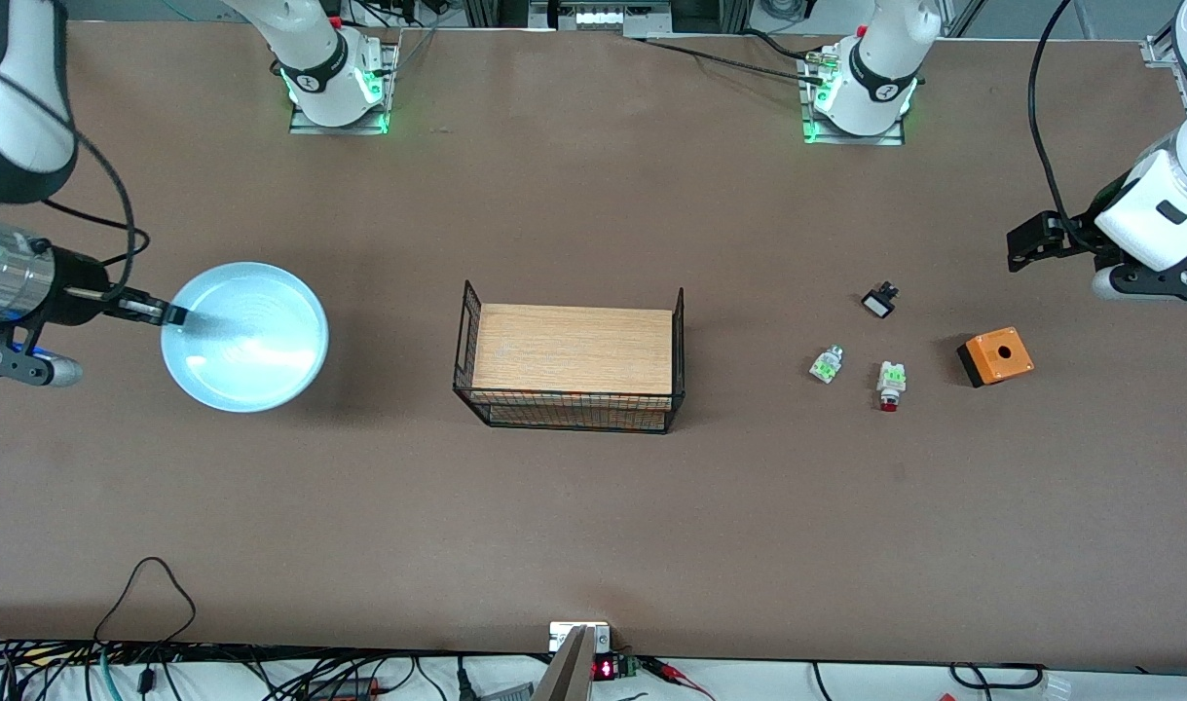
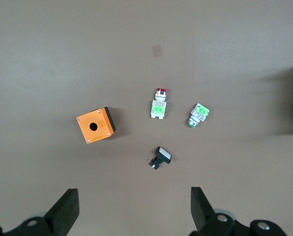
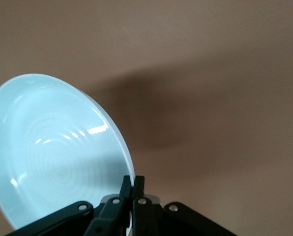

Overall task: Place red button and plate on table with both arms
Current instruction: 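Lower the blue plate onto the table beside the crate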

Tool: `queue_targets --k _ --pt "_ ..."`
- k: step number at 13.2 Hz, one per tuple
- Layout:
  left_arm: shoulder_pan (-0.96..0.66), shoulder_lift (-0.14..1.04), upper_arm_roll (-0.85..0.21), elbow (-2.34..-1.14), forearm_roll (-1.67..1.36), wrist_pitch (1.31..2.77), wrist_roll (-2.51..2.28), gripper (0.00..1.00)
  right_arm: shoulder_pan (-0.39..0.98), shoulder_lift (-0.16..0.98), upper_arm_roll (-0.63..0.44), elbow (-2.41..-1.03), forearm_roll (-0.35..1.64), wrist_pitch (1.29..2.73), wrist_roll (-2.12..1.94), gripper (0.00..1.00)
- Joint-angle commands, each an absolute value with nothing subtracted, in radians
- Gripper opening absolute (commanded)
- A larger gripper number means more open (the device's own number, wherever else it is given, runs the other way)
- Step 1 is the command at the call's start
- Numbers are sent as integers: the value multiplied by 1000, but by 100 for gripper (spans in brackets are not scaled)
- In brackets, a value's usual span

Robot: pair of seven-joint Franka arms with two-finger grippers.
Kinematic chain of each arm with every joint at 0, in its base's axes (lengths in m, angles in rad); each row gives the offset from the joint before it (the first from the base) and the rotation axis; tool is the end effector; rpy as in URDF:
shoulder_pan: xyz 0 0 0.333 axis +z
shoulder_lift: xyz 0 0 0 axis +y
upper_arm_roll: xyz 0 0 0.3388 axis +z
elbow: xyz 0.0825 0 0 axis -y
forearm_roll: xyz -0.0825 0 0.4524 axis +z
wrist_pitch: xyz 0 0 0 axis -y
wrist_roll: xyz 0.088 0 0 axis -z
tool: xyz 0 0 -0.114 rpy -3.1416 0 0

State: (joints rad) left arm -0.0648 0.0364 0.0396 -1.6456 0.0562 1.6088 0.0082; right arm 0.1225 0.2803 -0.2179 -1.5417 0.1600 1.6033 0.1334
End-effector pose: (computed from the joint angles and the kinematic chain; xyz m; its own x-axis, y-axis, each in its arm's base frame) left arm 0.6329 -0.0101 0.5804 0.9967 -0.0354 -0.0736 -0.0396 -0.9976 -0.0567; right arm 0.6920 -0.0340 0.4773 0.9469 -0.2332 -0.2213 -0.2532 -0.9651 -0.0664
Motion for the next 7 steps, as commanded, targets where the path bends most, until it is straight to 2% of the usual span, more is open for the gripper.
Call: queue_targets --k 1,7 --pt "-61 51 41 -1611 31 1585 6 100 106 245 -196 -1733 106 1728 34 0" --pt "-64 51 38 -1609 29 1585 9 100 87 255 -195 -2084 106 2193 -205 0"
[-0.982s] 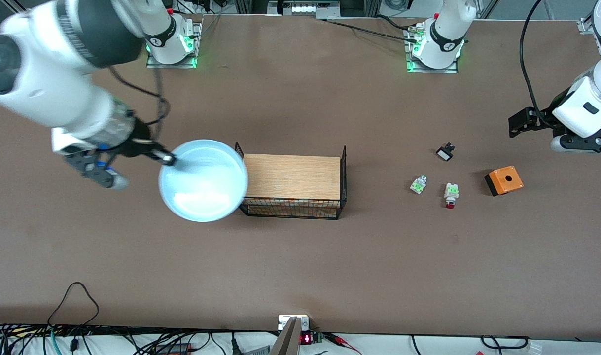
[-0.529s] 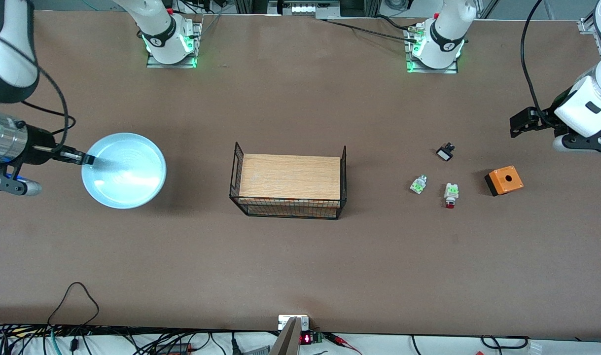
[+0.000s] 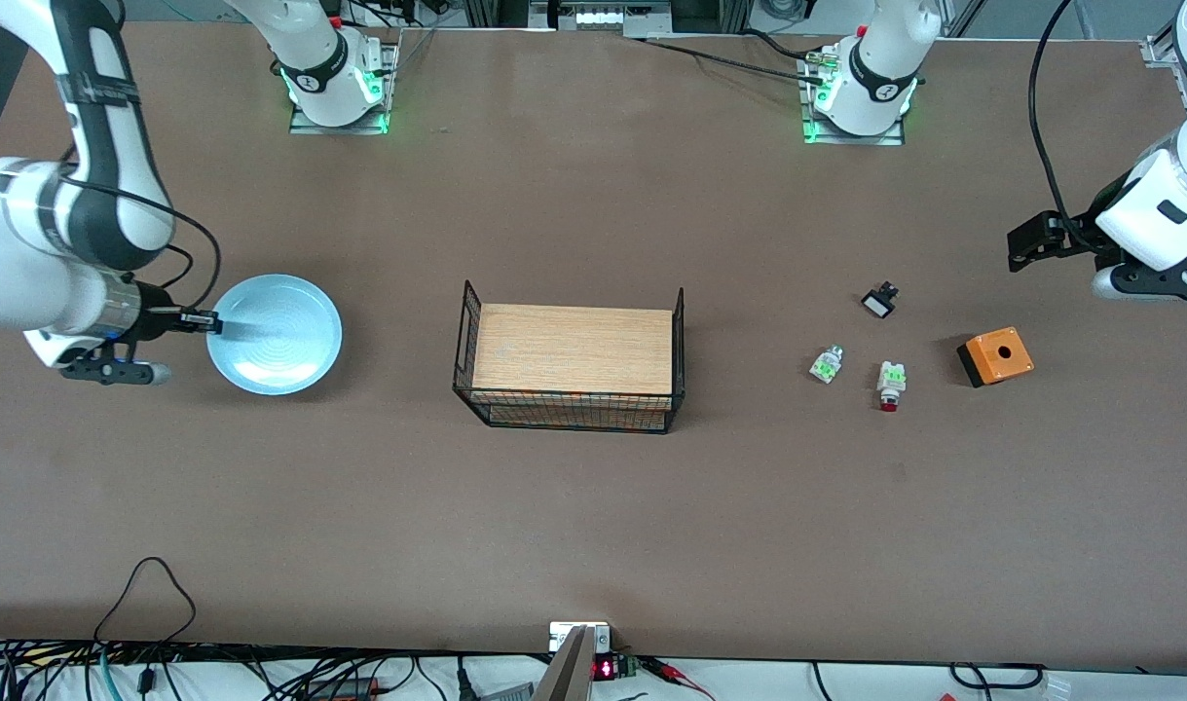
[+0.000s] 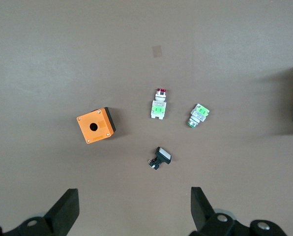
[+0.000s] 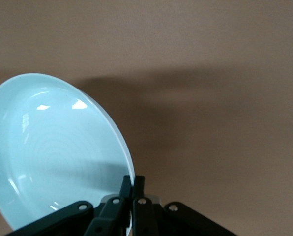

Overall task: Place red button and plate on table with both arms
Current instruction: 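Lower the blue plate onto the table beside the crate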

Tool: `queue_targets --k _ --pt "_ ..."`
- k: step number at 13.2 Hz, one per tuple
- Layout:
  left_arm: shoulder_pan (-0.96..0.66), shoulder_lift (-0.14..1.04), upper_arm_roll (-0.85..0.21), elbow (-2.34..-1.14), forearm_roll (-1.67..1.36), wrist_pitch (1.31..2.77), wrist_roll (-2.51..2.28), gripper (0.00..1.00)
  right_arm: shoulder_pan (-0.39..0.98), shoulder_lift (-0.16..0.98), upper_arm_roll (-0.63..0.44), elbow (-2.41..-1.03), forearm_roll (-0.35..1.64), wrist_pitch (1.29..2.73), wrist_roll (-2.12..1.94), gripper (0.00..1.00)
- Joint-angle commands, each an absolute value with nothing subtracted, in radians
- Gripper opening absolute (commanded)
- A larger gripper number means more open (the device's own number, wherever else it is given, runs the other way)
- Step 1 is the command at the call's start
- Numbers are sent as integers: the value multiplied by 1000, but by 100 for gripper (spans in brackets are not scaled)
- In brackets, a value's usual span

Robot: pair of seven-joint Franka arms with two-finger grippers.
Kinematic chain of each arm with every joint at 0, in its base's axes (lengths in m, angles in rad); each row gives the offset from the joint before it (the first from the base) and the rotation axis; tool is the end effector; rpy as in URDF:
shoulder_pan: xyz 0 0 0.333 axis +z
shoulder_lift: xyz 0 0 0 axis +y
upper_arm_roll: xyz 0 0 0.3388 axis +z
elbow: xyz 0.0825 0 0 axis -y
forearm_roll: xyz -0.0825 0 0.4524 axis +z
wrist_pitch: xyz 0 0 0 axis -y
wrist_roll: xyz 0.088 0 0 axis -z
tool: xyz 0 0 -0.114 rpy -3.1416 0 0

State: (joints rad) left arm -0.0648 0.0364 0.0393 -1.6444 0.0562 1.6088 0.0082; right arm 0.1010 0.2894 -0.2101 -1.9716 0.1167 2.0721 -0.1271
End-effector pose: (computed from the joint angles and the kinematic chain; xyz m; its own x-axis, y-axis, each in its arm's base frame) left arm 0.6330 -0.0103 0.5811 0.9967 -0.0357 -0.0724 -0.0398 -0.9976 -0.0567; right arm 0.6399 -0.0607 0.2851 0.9837 -0.0389 -0.1754 -0.0490 -0.9974 -0.0536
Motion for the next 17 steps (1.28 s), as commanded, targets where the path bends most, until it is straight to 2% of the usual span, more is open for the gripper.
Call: queue_targets --k 1,6,7,8,9,13,17 --pt "-67 51 38 -1608 29 1585 6 100 86 262 -193 -2127 110 2256 -242 0" --pt "-64 51 41 -1594 29 1571 9 100 66 331 -190 -2250 112 2506 -368 0" --pt "-61 51 41 -1594 29 1571 11 100 66 328 -190 -2249 112 2503 -359 21" --pt "-61 51 41 -1594 29 1571 11 100 67 318 -190 -2246 121 2490 -348 90" --pt "-61 51 41 -1594 29 1571 11 100 69 296 -187 -2240 123 2462 -342 100" --pt "-58 51 41 -1594 29 1569 9 100 90 242 -183 -2108 120 2210 -203 100" --pt "-58 51 41 -1592 29 1566 12 100 95 229 -111 -1929 114 1995 -37 100"
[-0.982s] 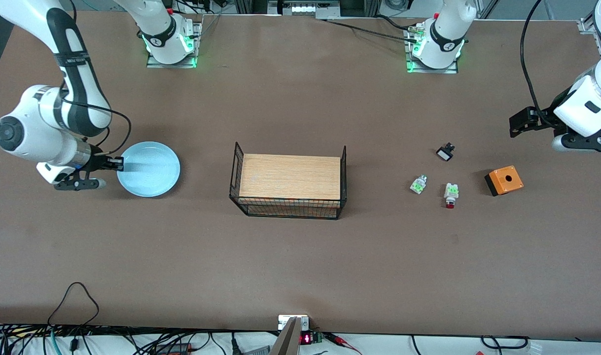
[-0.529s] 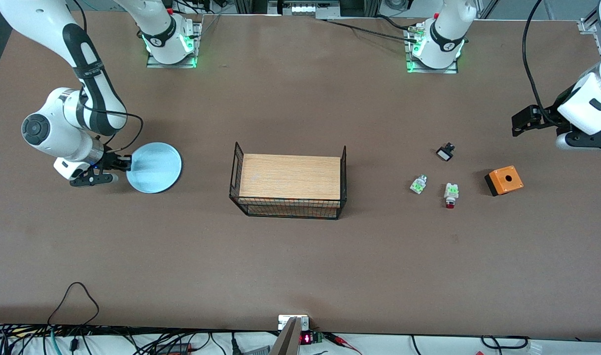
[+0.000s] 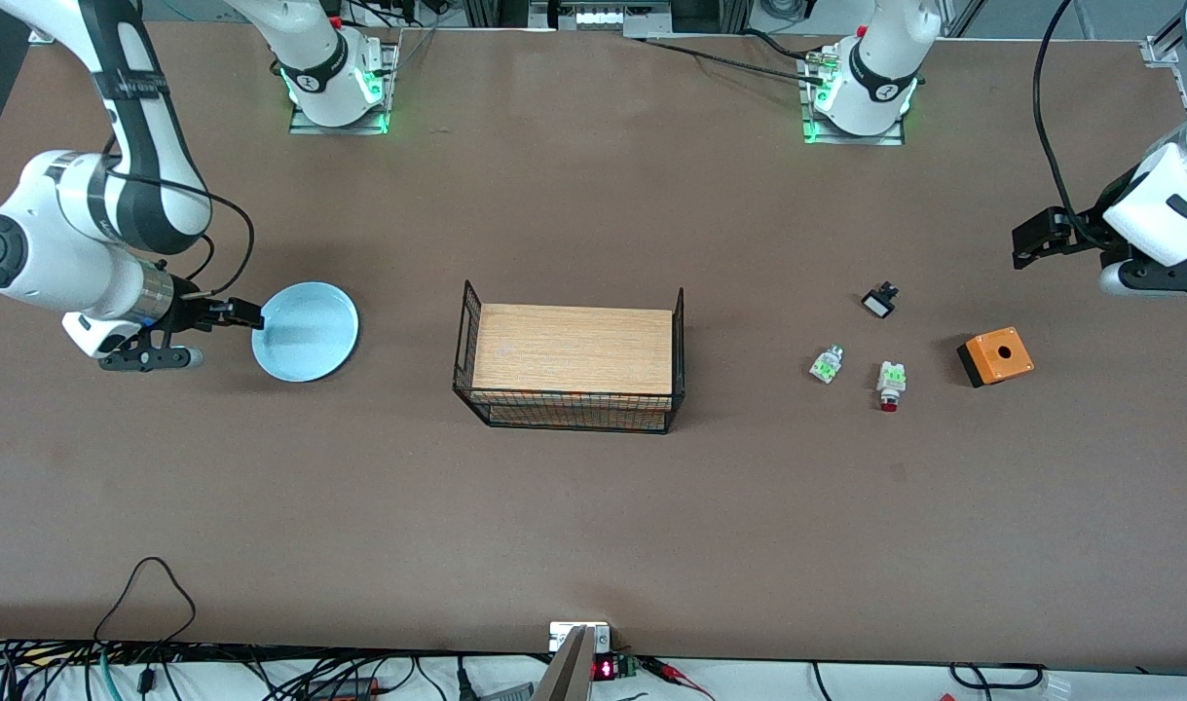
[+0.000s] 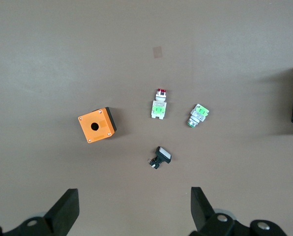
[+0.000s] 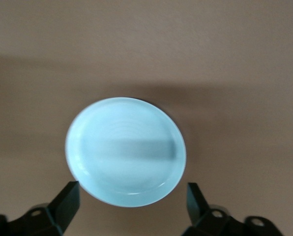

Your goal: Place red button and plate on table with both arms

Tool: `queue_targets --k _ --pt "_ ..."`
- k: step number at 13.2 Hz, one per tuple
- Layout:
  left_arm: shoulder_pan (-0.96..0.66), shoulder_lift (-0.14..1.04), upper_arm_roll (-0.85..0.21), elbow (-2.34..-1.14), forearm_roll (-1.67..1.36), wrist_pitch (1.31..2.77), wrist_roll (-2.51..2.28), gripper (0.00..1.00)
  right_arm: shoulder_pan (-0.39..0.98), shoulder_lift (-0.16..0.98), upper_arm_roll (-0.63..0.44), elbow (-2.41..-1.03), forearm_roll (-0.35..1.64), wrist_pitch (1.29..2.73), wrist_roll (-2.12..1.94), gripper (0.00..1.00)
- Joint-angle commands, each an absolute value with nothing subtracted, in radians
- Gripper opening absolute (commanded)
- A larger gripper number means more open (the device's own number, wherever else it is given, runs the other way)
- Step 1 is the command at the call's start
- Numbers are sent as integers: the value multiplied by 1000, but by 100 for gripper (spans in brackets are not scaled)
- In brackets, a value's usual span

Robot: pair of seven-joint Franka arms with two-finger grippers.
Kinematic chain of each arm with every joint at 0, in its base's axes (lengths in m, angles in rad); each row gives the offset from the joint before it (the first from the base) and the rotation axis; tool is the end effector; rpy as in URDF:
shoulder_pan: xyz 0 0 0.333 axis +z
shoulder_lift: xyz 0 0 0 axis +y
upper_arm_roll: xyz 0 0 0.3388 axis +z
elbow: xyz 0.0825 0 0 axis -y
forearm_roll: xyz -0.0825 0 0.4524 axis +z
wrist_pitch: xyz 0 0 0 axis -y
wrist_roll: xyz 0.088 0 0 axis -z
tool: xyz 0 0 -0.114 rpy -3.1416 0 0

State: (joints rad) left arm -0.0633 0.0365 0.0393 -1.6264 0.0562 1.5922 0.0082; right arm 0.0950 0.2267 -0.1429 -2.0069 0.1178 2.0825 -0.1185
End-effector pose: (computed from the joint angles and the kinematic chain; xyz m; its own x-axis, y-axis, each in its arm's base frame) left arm 0.6326 -0.0093 0.5894 0.9969 -0.0332 -0.0711 -0.0373 -0.9977 -0.0568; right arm 0.6337 -0.0223 0.3068 0.9900 0.0120 -0.1408 0.0009 -0.9969 -0.0782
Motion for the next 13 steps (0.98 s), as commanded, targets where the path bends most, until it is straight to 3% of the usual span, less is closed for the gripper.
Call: queue_targets --k 1,5,7,13 --pt "-57 51 41 -1592 29 1565 11 100 95 229 -89 -1871 114 1933 9 100" --pt "-57 51 44 -1588 29 1563 12 100 101 230 -75 -1568 85 1619 74 100" --pt "-57 51 48 -1588 29 1565 12 100 101 229 -75 -1471 40 1540 72 100" --pt "-57 51 49 -1586 29 1565 12 100 20 166 -118 -1448 11 1510 31 100"
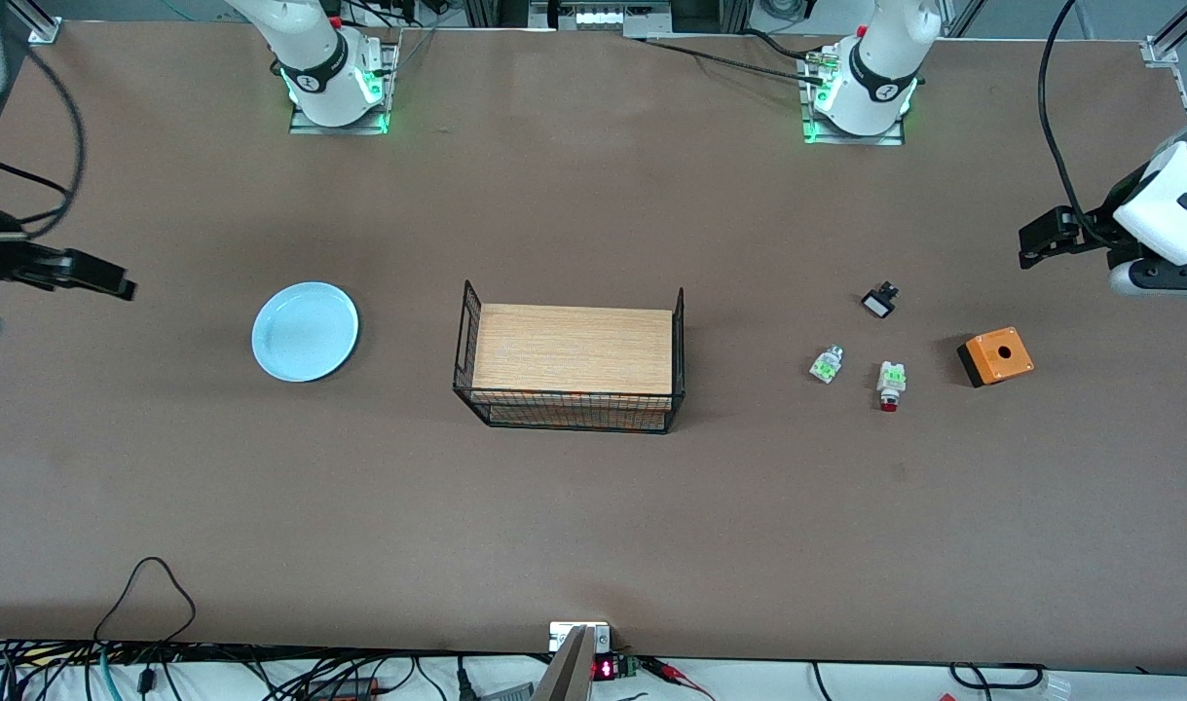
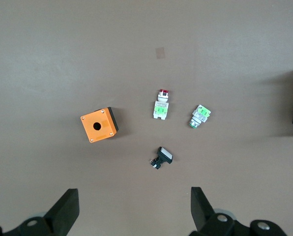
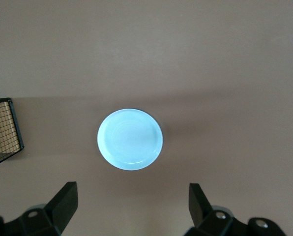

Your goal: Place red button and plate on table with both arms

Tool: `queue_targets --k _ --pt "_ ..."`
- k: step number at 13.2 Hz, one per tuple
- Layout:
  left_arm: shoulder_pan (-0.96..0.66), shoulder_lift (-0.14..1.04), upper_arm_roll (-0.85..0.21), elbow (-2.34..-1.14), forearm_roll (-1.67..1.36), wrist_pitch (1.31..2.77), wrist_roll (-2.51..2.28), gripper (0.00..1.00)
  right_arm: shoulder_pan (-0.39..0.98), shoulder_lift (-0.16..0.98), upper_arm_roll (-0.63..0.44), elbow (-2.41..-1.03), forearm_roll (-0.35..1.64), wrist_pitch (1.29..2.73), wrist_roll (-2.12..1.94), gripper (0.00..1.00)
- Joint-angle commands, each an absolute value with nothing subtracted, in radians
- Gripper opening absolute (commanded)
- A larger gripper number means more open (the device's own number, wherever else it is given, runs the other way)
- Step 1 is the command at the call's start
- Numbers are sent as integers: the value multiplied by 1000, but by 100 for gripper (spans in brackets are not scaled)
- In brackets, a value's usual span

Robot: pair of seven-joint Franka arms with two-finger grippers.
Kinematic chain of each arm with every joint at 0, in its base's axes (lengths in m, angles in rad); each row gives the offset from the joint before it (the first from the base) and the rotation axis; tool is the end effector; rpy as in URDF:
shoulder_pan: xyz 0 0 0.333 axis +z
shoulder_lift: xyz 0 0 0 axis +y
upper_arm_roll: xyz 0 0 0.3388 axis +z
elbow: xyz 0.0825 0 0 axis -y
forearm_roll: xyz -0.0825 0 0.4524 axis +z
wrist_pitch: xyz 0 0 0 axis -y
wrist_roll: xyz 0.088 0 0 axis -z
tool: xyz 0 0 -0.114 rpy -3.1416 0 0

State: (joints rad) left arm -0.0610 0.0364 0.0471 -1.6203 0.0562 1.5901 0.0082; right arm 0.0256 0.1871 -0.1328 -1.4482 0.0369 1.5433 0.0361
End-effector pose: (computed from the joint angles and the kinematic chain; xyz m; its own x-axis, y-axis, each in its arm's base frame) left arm 0.6328 -0.0030 0.5926 0.9975 -0.0231 -0.0670 -0.0269 -0.9980 -0.0571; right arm 0.6750 -0.0606 0.5831 0.9858 -0.1413 -0.0906 -0.1427 -0.9897 -0.0089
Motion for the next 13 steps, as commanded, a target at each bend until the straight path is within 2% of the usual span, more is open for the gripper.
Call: queue_targets --k 1,5,9,13 --pt "-57 49 49 -1586 29 1565 12 100 20 164 -115 -1454 -3 1494 25 100" --pt "-57 49 49 -1586 31 1565 12 100 25 146 -112 -1462 9 1483 -8 100" --pt "-57 49 49 -1586 31 1566 12 100 21 108 -115 -1548 23 1554 -6 100" --pt "-57 49 49 -1586 31 1566 12 100 23 92 -114 -1552 23 1539 -8 100"
